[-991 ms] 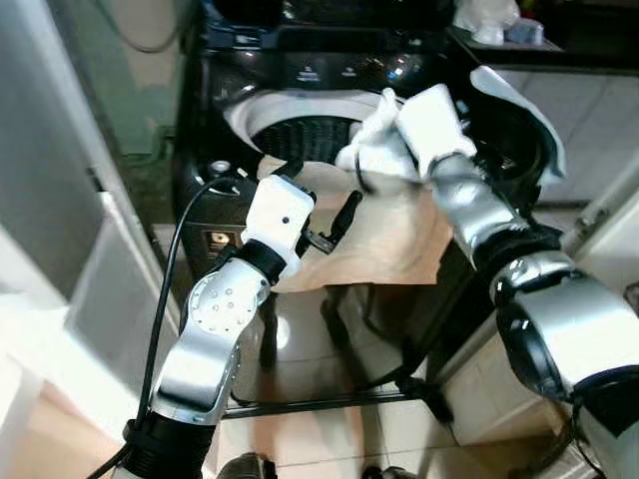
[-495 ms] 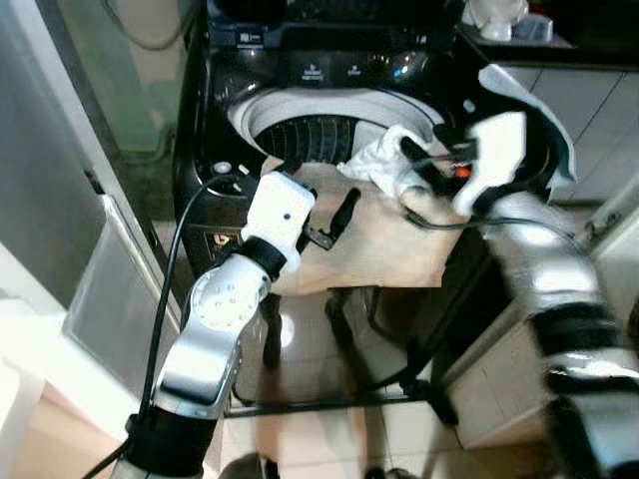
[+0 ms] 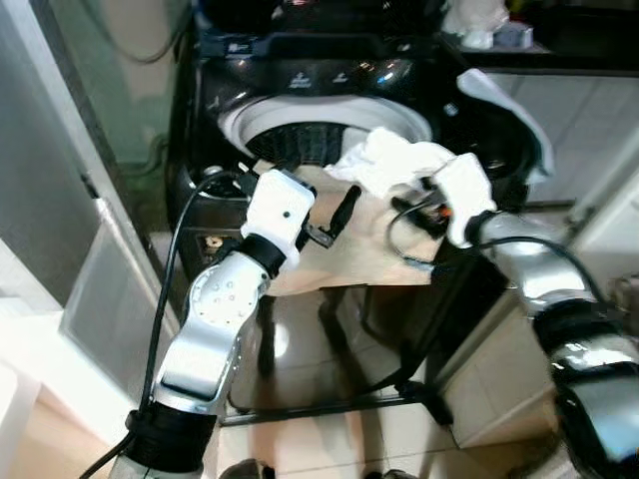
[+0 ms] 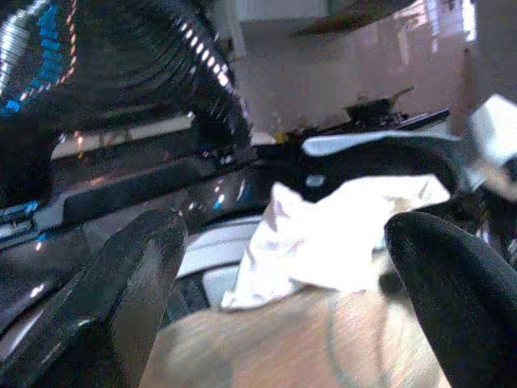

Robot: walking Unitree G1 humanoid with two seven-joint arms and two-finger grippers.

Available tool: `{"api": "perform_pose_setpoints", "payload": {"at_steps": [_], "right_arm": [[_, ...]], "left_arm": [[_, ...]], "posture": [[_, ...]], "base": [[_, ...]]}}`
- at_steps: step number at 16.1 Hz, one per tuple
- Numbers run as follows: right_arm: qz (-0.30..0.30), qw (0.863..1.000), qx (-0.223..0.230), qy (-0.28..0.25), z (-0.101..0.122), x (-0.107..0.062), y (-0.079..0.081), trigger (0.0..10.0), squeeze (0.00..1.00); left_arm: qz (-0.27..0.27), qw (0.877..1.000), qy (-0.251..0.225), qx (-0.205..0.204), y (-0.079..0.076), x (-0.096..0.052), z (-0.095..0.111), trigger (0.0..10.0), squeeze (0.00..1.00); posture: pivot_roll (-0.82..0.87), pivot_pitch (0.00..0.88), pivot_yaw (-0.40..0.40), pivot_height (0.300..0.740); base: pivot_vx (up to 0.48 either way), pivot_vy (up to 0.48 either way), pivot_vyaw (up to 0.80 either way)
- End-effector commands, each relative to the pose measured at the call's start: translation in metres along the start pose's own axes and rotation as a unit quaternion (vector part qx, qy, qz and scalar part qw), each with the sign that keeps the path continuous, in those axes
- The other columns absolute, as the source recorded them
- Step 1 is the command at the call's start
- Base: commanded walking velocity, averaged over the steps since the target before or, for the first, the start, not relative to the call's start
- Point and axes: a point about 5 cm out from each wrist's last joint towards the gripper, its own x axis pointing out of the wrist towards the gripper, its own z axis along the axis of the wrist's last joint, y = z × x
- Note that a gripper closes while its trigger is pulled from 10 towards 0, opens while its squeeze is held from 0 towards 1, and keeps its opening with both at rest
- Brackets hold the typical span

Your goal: Clothes washing

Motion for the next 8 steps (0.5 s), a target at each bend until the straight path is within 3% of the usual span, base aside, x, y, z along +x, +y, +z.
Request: {"api": "perform_pose_setpoints", "payload": {"at_steps": [1, 2, 3, 5, 6, 7, 8], "right_arm": [[-0.027, 0.997, -0.016, 0.074, -0.026, 0.000, 0.003, 10.0, 0.00], [-0.042, 0.993, -0.031, 0.104, -0.032, 0.007, 0.009, 10.0, 0.00], [-0.059, 0.986, -0.091, 0.127, -0.033, 0.012, 0.013, 10.0, 0.00], [-0.083, 0.971, -0.168, 0.149, -0.027, 0.019, 0.013, 10.0, 0.00], [-0.136, 0.967, -0.165, 0.137, -0.017, 0.021, 0.003, 10.0, 0.00], [-0.250, 0.955, -0.138, 0.085, 0.007, 0.019, -0.021, 10.0, 0.00], [-0.345, 0.934, -0.090, -0.006, 0.039, 0.014, -0.041, 10.0, 0.00]], "left_arm": [[-0.004, 1.000, -0.004, 0.001, -0.002, 0.003, 0.001, 10.0, 0.00], [0.003, 1.000, -0.006, 0.002, -0.001, 0.004, 0.002, 10.0, 0.00], [0.007, 1.000, -0.006, 0.002, 0.000, 0.003, 0.002, 10.0, 0.00], [0.007, 1.000, -0.005, 0.003, 0.000, 0.003, 0.002, 10.0, 0.00], [0.009, 1.000, -0.006, 0.004, 0.000, 0.003, 0.002, 10.0, 0.00], [0.013, 1.000, -0.005, 0.004, 0.000, 0.002, 0.002, 10.0, 0.00], [0.016, 1.000, -0.004, 0.004, 0.000, 0.000, 0.002, 10.0, 0.00]], "posture": [[0.08, 0.000, -0.014, 0.740], [0.09, 0.000, -0.018, 0.740], [0.10, 0.001, -0.020, 0.740], [0.10, 0.003, -0.019, 0.740], [0.11, 0.005, -0.023, 0.740], [0.12, 0.011, -0.029, 0.740], [0.12, 0.014, -0.030, 0.740]], "base": [[0.000, 0.000, 0.00], [0.000, 0.000, 0.00], [0.000, 0.000, 0.00], [0.000, 0.000, 0.00], [0.000, 0.000, 0.00], [0.000, 0.000, 0.00], [0.000, 0.000, 0.00]]}}
